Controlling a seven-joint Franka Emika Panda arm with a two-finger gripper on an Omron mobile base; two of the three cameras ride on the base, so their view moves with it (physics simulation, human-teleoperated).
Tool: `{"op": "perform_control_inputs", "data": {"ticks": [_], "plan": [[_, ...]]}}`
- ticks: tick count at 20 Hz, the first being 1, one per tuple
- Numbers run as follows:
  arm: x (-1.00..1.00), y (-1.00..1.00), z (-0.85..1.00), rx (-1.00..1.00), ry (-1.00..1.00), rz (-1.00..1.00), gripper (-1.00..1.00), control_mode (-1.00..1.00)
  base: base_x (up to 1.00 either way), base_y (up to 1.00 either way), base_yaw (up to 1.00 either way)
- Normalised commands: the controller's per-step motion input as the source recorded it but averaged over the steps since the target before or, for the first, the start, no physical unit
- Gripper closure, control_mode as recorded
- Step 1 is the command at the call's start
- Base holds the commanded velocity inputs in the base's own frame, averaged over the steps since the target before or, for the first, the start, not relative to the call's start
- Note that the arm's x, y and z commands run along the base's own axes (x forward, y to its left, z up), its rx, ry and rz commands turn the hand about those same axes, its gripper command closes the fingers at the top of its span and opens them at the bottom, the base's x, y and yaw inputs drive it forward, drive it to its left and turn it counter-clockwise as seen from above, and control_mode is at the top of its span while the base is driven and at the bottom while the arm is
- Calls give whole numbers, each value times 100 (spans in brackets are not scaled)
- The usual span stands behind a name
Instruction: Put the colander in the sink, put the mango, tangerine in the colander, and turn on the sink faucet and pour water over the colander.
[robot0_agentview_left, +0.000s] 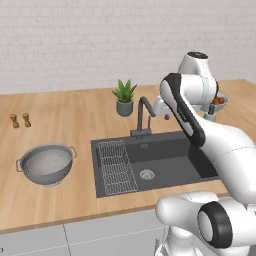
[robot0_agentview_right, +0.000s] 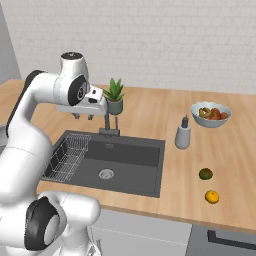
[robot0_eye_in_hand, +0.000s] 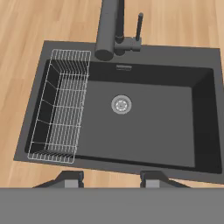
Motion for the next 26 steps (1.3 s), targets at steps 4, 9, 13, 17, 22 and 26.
{"op": "perform_control_inputs", "data": {"ticks": [4,9,13,17,22,26], "plan": [[-4,0,0,0,0,0,-100,-100,0,0,0],[-61,9,0,2,-13,-2,-100,-100,0,0,0],[-84,31,-9,9,-18,-24,-100,-100,0,0,0],[-85,55,-21,15,-20,-39,-100,-100,0,0,0],[-47,65,-31,18,-5,-46,-100,-100,0,0,0],[0,67,-40,13,1,-40,-100,-100,0,0,0]]}}
